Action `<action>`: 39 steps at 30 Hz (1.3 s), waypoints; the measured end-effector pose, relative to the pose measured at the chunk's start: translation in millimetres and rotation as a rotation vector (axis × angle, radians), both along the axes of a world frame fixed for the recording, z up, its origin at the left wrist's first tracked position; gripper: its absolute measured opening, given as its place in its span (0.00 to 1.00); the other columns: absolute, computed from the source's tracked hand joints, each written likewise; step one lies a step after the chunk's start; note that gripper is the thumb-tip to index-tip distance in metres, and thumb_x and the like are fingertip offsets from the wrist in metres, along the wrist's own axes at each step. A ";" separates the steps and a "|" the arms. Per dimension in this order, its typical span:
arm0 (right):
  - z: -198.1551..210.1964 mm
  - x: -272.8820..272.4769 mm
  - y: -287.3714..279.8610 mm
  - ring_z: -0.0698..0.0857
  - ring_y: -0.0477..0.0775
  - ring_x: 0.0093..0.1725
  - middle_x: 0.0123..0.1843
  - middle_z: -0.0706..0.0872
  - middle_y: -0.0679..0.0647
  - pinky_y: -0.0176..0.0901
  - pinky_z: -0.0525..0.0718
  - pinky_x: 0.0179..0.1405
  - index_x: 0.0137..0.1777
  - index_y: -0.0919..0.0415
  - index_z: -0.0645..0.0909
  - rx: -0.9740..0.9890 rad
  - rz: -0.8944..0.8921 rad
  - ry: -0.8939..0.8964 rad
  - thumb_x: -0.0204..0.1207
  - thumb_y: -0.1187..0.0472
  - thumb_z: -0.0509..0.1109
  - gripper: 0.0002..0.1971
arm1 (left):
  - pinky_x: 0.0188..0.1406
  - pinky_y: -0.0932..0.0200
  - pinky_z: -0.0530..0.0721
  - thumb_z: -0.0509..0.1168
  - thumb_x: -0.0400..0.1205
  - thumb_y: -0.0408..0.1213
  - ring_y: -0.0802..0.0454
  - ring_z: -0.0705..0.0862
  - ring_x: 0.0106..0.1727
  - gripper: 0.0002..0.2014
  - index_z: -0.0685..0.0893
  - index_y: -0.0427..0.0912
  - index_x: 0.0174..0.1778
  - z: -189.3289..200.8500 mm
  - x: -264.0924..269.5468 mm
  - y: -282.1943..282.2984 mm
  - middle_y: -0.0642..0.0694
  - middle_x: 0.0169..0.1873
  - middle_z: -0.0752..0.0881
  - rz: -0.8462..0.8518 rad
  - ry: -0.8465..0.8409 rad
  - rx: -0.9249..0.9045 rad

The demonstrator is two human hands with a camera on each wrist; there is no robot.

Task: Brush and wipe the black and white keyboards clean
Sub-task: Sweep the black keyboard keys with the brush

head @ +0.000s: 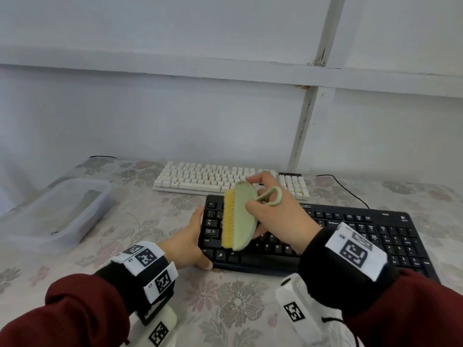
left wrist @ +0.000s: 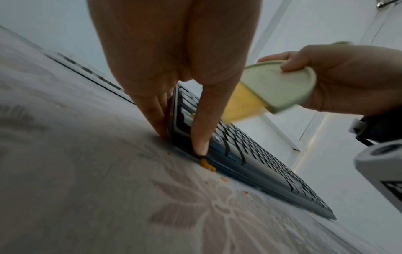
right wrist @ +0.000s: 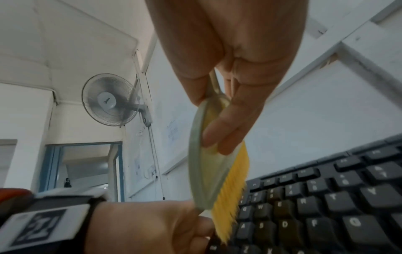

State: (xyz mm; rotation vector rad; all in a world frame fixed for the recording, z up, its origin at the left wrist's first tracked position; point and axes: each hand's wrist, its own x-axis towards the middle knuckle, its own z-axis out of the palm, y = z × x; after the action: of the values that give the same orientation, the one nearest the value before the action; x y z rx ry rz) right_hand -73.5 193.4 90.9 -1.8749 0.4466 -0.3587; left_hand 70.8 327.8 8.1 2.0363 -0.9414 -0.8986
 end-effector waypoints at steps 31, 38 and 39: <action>-16.6 -7.6 27.4 0.88 0.64 0.46 0.51 0.82 0.61 0.54 0.91 0.34 0.63 0.50 0.69 -0.110 0.132 0.195 0.78 0.66 0.61 0.16 | 0.49 0.55 0.86 0.74 0.64 0.21 0.52 0.85 0.49 0.61 0.38 0.56 0.79 2.3 -0.4 -0.6 0.48 0.50 0.83 0.001 -0.051 0.007; 15.4 -37.0 -12.9 0.90 0.52 0.39 0.48 0.88 0.58 0.50 0.89 0.30 0.60 0.45 0.74 0.038 -0.020 -0.019 0.78 0.70 0.64 0.19 | 0.50 0.54 0.86 0.73 0.65 0.20 0.49 0.85 0.51 0.60 0.38 0.57 0.79 3.6 -2.5 -2.0 0.49 0.53 0.81 0.008 -0.044 -0.014; 20.3 -40.4 -21.1 0.90 0.51 0.37 0.46 0.88 0.58 0.49 0.88 0.29 0.60 0.46 0.74 0.038 -0.079 -0.060 0.78 0.70 0.64 0.18 | 0.50 0.54 0.86 0.73 0.64 0.20 0.48 0.85 0.51 0.61 0.38 0.58 0.79 2.8 -2.0 -2.1 0.49 0.53 0.81 0.009 -0.033 -0.016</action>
State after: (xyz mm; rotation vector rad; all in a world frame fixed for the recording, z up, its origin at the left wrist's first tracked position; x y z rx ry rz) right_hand -113.9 172.3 111.1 -1.8083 0.4842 -0.4547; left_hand 68.8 325.8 10.8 2.0456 -0.9535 -0.8526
